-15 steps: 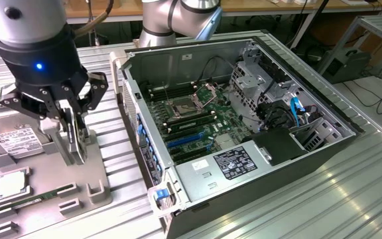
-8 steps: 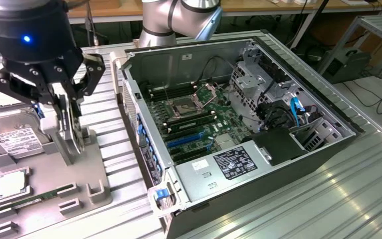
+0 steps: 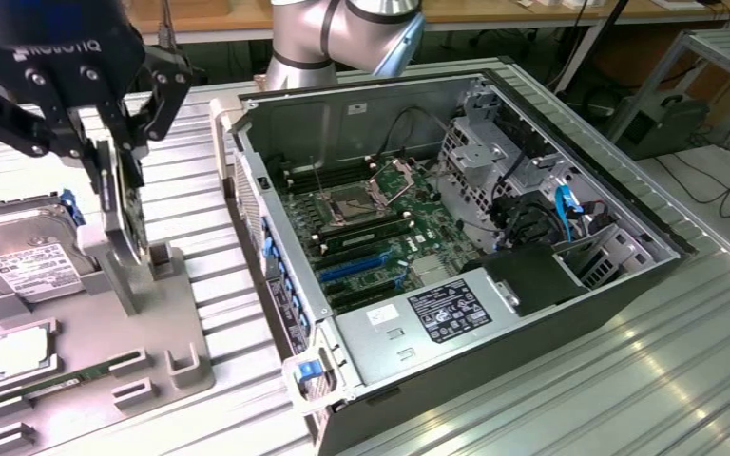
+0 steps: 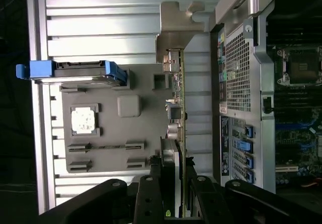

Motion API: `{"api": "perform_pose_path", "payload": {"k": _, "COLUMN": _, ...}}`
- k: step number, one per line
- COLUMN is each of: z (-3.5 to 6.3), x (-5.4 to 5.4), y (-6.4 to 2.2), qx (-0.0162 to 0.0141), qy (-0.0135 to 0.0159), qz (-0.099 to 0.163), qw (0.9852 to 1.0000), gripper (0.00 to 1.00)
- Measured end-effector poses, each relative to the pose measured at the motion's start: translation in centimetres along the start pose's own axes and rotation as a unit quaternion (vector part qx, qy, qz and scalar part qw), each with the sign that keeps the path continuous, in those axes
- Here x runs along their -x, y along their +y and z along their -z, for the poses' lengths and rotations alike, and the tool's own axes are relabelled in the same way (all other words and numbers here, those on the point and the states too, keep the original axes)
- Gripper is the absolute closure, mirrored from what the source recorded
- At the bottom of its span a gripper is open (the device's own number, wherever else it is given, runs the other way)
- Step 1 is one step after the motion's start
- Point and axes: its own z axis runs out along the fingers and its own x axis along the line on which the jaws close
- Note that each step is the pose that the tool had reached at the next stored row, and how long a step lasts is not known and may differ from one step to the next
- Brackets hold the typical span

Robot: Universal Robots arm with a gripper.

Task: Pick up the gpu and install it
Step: 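Pick up the gpu and move the gpu toward the slot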

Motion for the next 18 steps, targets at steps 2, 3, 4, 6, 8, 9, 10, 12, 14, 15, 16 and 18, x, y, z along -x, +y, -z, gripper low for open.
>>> {"api": "perform_pose_path", "payload": {"k": 2, "z": 0.9, "x": 0.02, "y": 0.03, "qx": -0.0001, "qy": 0.0001, "qz": 0.0, "qw": 1.0, "gripper": 0.72}}
{"api": "perform_pose_path", "payload": {"k": 3, "z": 1.1, "x": 0.03, "y": 0.04, "qx": 0.0, "qy": 0.0001, "qz": 0.0, "qw": 1.0, "gripper": 0.72}}
{"api": "perform_pose_path", "payload": {"k": 4, "z": 1.1, "x": 0.02, "y": 0.04, "qx": 0.0, "qy": 0.0, "qz": 0.0, "qw": 1.0, "gripper": 0.72}}
{"api": "perform_pose_path", "payload": {"k": 6, "z": 1.1, "x": 0.02, "y": 0.04, "qx": 0.0, "qy": 0.0, "qz": 0.0, "qw": 1.0, "gripper": 0.72}}
{"api": "perform_pose_path", "payload": {"k": 8, "z": 1.11, "x": 0.11, "y": 0.04, "qx": 0.0, "qy": 0.0001, "qz": 0.0, "qw": 1.0, "gripper": 0.72}}
{"api": "perform_pose_path", "payload": {"k": 9, "z": 1.1, "x": 0.11, "y": 0.04, "qx": 0.0, "qy": 0.0, "qz": 0.0, "qw": 1.0, "gripper": 0.72}}
{"api": "perform_pose_path", "payload": {"k": 10, "z": 1.1, "x": 0.11, "y": 0.04, "qx": 0.0, "qy": 0.0, "qz": 0.0, "qw": 1.0, "gripper": 0.72}}
{"api": "perform_pose_path", "payload": {"k": 12, "z": 1.1, "x": 0.11, "y": 0.04, "qx": 0.0, "qy": 0.0, "qz": 0.0, "qw": 1.0, "gripper": 0.72}}
{"api": "perform_pose_path", "payload": {"k": 14, "z": 1.1, "x": 0.11, "y": 0.04, "qx": 0.0, "qy": 0.0, "qz": 0.0, "qw": 1.0, "gripper": 0.72}}
{"api": "perform_pose_path", "payload": {"k": 15, "z": 1.1, "x": 0.11, "y": 0.04, "qx": 0.0, "qy": 0.0, "qz": 0.0, "qw": 1.0, "gripper": 0.72}}
{"api": "perform_pose_path", "payload": {"k": 16, "z": 1.1, "x": 0.11, "y": 0.04, "qx": 0.0, "qy": 0.0, "qz": 0.0, "qw": 1.0, "gripper": 0.72}}
{"api": "perform_pose_path", "payload": {"k": 18, "z": 1.1, "x": 0.11, "y": 0.04, "qx": 0.0, "qy": 0.0, "qz": 0.0, "qw": 1.0, "gripper": 0.72}}
